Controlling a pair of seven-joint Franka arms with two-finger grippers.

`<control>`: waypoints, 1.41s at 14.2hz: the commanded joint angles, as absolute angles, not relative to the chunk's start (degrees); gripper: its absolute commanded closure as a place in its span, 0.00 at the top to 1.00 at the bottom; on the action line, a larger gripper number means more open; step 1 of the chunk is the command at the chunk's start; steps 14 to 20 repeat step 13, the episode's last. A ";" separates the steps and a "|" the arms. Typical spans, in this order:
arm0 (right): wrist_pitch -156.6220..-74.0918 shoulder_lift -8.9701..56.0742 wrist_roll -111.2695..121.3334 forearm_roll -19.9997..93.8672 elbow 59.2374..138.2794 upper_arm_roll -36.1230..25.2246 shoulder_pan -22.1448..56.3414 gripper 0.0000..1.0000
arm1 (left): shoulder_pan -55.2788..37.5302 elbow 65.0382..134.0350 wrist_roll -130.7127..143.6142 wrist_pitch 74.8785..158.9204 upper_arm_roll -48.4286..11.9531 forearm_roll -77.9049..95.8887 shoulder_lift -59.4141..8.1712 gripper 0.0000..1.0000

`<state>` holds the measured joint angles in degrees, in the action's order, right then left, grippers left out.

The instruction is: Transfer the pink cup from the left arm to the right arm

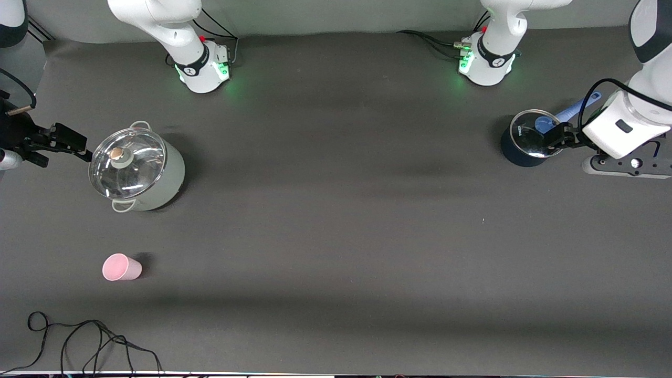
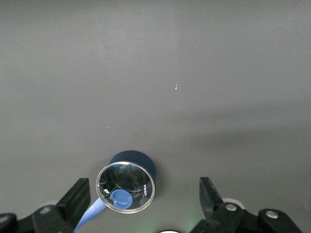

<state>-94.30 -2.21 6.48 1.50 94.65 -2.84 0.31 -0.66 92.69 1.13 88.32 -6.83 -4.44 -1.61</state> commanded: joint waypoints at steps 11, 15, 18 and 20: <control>-93.43 -2.29 7.38 0.62 94.04 -3.25 0.70 1.00 | 2.81 94.92 1.85 89.74 -6.86 1.50 -0.26 1.00; -93.52 -2.29 7.38 0.62 93.96 -3.25 0.70 1.00 | 2.81 95.01 1.23 89.74 -6.86 1.49 -0.26 1.00; -93.52 -2.29 7.38 0.62 93.96 -3.25 0.70 1.00 | 2.81 95.01 1.23 89.74 -6.86 1.49 -0.26 1.00; -93.52 -2.29 7.38 0.62 93.96 -3.25 0.70 1.00 | 2.81 95.01 1.23 89.74 -6.86 1.49 -0.26 1.00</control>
